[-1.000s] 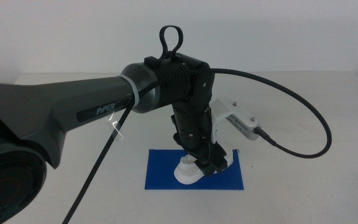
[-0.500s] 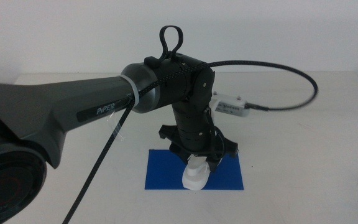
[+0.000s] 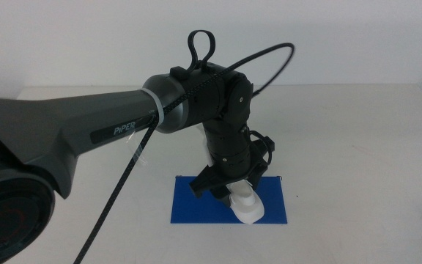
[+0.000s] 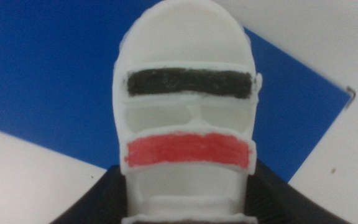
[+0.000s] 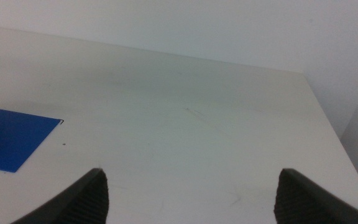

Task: Use one arm to grab the shoe from the table and place it on the mat.

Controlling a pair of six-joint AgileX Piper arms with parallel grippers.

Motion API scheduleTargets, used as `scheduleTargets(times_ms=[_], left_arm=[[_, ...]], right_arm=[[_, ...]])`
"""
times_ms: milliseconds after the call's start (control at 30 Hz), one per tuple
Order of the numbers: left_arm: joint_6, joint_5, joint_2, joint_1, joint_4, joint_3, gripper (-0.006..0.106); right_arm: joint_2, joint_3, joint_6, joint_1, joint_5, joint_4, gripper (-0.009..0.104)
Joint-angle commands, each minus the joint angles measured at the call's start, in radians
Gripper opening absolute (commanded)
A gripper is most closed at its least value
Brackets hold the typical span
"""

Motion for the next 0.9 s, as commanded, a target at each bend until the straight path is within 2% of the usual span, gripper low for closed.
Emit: scheduleTargets(times_ms=[0,367,500,867], left_arm=[[-0.119,-0.010,-0.063,-0.006,-0.001,-0.032,-0.001],[-0.757,-0.010,-0.063,-0.005,0.001,-0.032,-0.001],[-0.955,-0.011,-0.063,-0.005,0.036,-0.036,-0.001],[-0.954,-0.007,-0.061,-0.005,0.180,-0.036,-0.001]], right_arm=[[0.004,0.005,-0.010,0.003,-0.072,-0.011,0.078],[0.004,0.005,-0.010,0.003,-0.072,-0.011,0.078],[0.004,0.005,-0.010,0.003,-0.072,-0.011,0.078],[0.004,0.005,-0.010,0.003,-0.072,-0.011,0.078]])
